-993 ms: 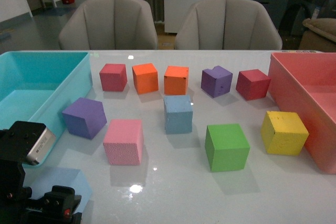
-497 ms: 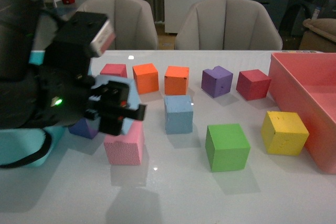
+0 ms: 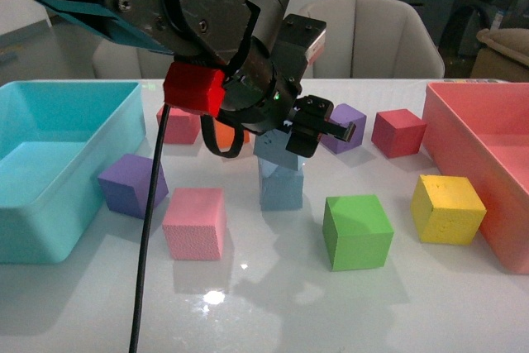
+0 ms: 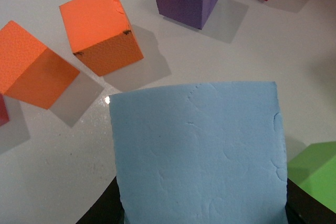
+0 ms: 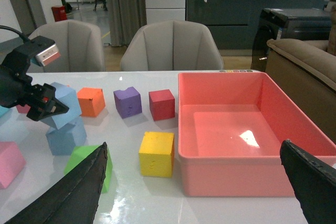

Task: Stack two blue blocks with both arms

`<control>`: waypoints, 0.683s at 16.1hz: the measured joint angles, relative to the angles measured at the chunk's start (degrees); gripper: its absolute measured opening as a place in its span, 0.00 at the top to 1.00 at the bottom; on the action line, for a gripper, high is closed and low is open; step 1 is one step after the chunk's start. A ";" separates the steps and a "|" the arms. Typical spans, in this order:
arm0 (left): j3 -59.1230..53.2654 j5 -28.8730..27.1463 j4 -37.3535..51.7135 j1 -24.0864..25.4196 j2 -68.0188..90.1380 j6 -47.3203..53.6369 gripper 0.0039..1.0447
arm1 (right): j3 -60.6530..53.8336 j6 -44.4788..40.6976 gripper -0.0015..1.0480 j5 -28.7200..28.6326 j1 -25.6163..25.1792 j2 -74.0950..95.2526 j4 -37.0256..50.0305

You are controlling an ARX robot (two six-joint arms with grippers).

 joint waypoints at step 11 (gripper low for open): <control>7.06 0.76 -4.00 1.92 6.75 -2.86 0.37 | 0.00 0.00 0.06 0.00 0.00 0.00 0.00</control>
